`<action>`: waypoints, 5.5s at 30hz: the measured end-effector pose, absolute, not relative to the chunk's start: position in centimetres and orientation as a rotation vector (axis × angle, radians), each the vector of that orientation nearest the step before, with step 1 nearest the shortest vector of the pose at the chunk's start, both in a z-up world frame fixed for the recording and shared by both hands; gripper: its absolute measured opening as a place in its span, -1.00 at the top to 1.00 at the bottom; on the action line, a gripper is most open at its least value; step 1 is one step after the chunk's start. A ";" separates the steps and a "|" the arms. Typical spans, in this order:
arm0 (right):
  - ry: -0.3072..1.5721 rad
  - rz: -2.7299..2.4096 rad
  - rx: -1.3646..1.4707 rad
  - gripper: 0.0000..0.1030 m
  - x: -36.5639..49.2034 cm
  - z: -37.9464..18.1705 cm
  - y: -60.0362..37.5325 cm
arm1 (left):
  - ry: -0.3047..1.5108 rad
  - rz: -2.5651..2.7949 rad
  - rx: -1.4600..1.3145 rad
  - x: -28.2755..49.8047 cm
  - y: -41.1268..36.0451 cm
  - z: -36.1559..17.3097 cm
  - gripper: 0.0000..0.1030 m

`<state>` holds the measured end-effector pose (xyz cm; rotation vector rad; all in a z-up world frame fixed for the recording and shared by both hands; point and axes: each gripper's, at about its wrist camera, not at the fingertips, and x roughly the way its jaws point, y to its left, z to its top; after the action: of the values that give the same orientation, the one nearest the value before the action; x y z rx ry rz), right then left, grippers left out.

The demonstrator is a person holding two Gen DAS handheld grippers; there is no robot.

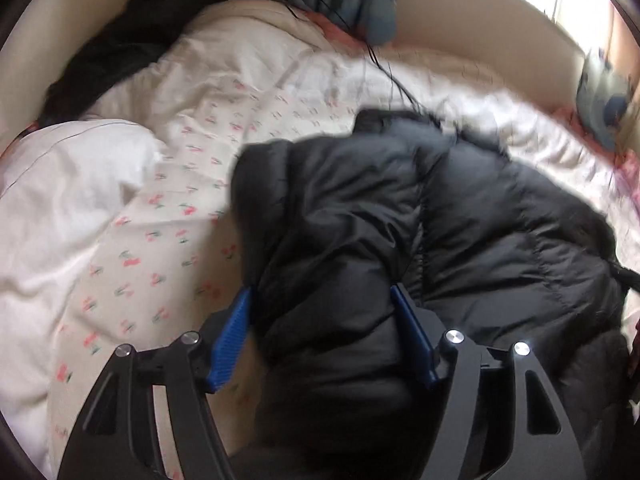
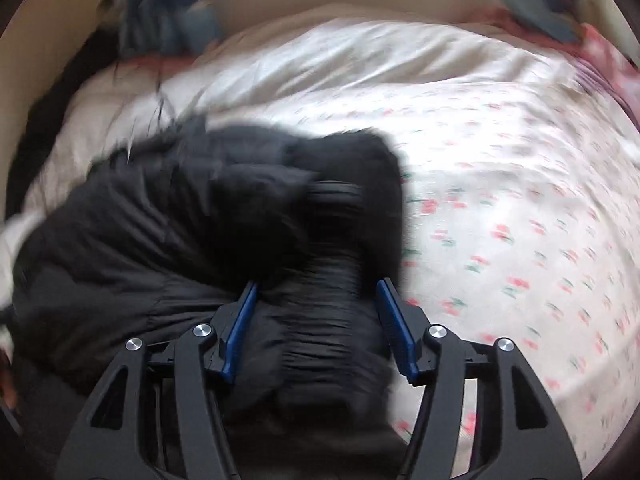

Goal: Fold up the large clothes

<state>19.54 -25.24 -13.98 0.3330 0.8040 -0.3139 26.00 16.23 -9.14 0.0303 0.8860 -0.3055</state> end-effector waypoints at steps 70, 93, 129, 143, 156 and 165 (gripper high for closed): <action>0.924 -0.209 0.355 -0.52 16.4 -13.6 -21.6 | 0.808 -0.344 0.040 12.1 9.3 -7.1 -0.53; 0.817 -0.107 0.292 -0.69 -0.2 -9.2 -17.1 | 0.665 -0.425 0.150 6.0 10.0 -4.9 -0.53; 1.050 -0.039 0.493 -0.71 -19.3 -12.3 -22.0 | 0.482 -0.541 0.211 -0.8 11.4 -0.1 -0.55; 1.101 0.117 0.546 -0.71 -20.8 -11.4 -21.9 | 1.062 -0.378 -0.244 -1.2 37.9 -7.4 -0.70; 1.178 0.197 0.583 -0.71 -21.7 -14.5 -20.4 | 1.219 -0.530 -0.335 -4.0 35.2 -13.3 -0.70; 1.062 0.272 0.670 0.52 -22.0 -15.5 -21.0 | 1.263 -0.623 -0.454 -3.8 35.8 -12.9 0.34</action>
<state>-21.95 -21.03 -15.52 0.6697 1.0621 0.2721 -3.78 35.80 -12.87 -0.4544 1.2633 -0.6232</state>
